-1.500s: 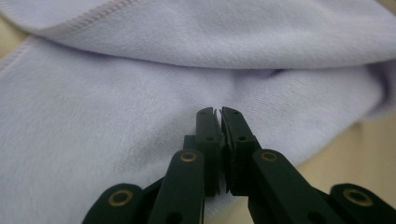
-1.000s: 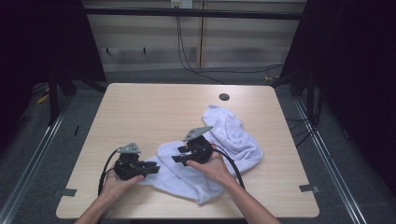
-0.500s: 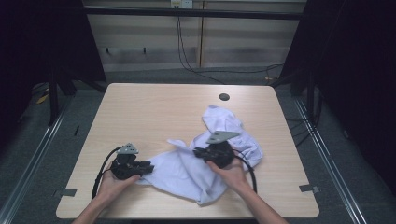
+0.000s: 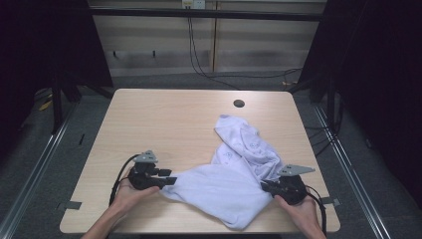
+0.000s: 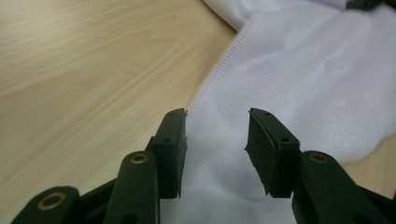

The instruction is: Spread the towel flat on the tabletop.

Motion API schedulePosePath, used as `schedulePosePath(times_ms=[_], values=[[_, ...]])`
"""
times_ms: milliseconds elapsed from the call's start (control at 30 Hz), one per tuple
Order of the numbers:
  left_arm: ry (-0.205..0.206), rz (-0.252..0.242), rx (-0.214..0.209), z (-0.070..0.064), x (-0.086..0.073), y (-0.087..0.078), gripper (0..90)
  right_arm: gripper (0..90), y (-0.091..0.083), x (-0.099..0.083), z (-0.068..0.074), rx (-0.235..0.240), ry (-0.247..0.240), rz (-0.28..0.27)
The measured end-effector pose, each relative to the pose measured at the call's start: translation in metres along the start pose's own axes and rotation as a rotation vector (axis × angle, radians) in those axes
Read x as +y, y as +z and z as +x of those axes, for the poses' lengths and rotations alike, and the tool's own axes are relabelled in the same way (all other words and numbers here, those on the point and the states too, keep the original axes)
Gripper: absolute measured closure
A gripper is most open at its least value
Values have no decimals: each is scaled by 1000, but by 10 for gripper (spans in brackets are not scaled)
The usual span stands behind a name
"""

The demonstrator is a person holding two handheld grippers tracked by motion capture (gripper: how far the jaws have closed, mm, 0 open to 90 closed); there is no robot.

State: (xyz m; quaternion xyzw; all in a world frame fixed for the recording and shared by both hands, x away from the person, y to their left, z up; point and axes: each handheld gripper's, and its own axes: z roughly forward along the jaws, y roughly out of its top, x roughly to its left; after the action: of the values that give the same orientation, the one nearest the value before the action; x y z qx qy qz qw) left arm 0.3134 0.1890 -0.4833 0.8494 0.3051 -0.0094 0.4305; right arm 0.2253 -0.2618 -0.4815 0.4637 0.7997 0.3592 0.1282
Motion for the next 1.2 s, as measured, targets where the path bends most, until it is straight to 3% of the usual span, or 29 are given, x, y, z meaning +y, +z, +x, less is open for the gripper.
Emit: schedulePosePath(times_ms=[33,67,167,233,267,300,333,400,500,667,733,767,800,867,900,933,1067,1133,1167,1200], values=[[-20,-21,-6,5,-2,-6,572,771,0,0,0,0,0,0],[-61,-56,-20,13,-7,-18,578,685,-6,-3,-4,-6,11,-11],[-81,-76,-16,19,-15,-27,587,633,-11,2,-7,5,9,-60],[-81,-81,-36,23,-22,-32,592,607,-11,11,-9,5,5,-96],[-68,-92,-50,24,-24,-33,583,605,-4,26,-11,22,-8,-115],[-52,-88,-21,26,-26,-34,584,607,0,31,-12,24,-13,-113],[-52,-88,-21,26,-26,-34,585,607,0,31,-12,24,-13,-113],[-69,-86,-30,28,-27,-32,587,619,14,43,-13,36,-24,-107],[-73,-37,-25,31,-29,-27,569,632,45,59,-17,70,-41,-64],[-85,-37,-13,34,-31,-27,555,630,70,67,-19,59,-58,-7],[-87,-34,-10,34,-31,-27,552,658,81,67,-22,56,-44,20],[-88,-33,-8,34,-31,-26,546,716,84,66,-22,51,-52,32],[-87,-29,-6,34,-31,-26,537,836,81,66,-20,46,-62,9],[-90,-30,-6,34,-31,-26,533,868,78,67,-20,53,-50,-4],[-93,-29,-3,34,-31,-26,530,875,72,68,-20,69,-42,-40],[-97,-26,1,35,-32,-25,518,878,57,72,-18,76,-39,-97],[-86,1,3,33,-31,-19,499,879,39,70,-18,66,-40,-129],[-40,16,39,27,-28,-15,484,879,34,67,-21,64,-35,-135],[-38,26,15,26,-27,-13,473,879,33,63,-24,60,-24,-134],[-25,32,18,22,-26,-11,473,878,33,62,-26,59,-26,-131]])
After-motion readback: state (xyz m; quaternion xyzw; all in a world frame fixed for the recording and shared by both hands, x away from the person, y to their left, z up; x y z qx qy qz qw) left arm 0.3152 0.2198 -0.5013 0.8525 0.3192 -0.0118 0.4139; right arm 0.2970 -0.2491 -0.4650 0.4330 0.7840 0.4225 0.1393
